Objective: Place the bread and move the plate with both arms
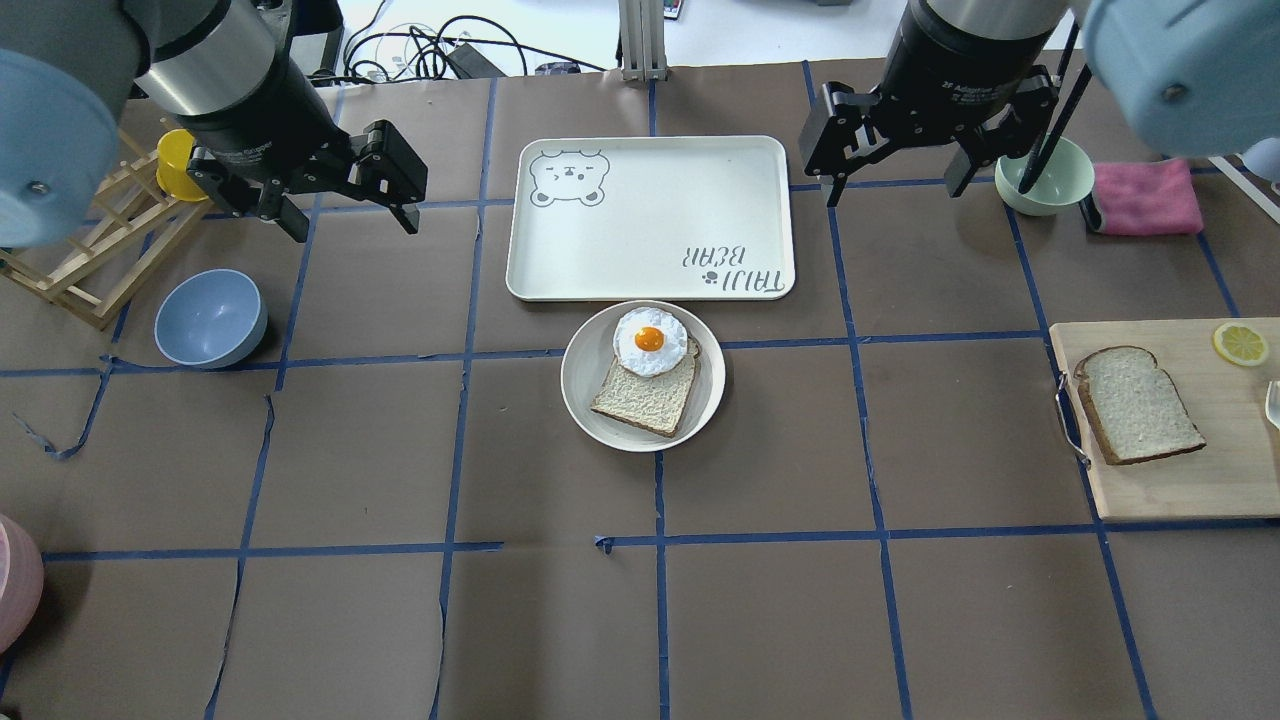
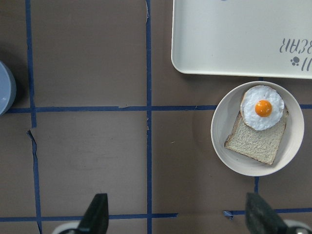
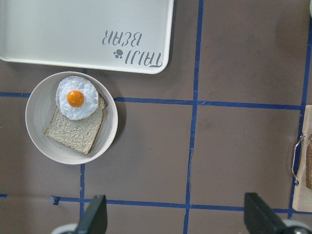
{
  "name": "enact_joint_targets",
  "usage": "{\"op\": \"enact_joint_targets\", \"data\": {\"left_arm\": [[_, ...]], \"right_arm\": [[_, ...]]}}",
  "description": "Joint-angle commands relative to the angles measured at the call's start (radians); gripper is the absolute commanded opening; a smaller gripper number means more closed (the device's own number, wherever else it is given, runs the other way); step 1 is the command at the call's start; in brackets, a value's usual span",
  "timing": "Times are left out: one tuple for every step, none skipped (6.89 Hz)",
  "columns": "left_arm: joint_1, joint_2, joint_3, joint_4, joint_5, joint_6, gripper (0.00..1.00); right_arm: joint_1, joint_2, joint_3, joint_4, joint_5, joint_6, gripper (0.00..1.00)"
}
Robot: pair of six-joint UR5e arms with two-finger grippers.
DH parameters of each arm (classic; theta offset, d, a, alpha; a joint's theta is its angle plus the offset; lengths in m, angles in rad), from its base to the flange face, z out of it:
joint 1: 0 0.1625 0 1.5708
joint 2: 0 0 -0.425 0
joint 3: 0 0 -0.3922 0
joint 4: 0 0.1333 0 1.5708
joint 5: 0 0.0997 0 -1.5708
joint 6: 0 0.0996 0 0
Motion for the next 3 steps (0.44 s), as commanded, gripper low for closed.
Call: {"op": "enact_joint_targets", "data": {"left_arm": [[0.000,0.000,0.002,0.000,-0.001,0.000,1.00],[0.000,0.000,0.000,0.000,-0.001,0.000,1.00],[0.000,0.000,0.000,0.000,-0.001,0.000,1.00]], "right_arm": [[-0.001,0.000,0.000,0.003,0.010,0.001,1.00],[-0.002,-0.003,0.000,0.000,0.001,0.000,1.00],[-0.005,0.000,0.002,0.006,-0.001,0.000,1.00]]}}
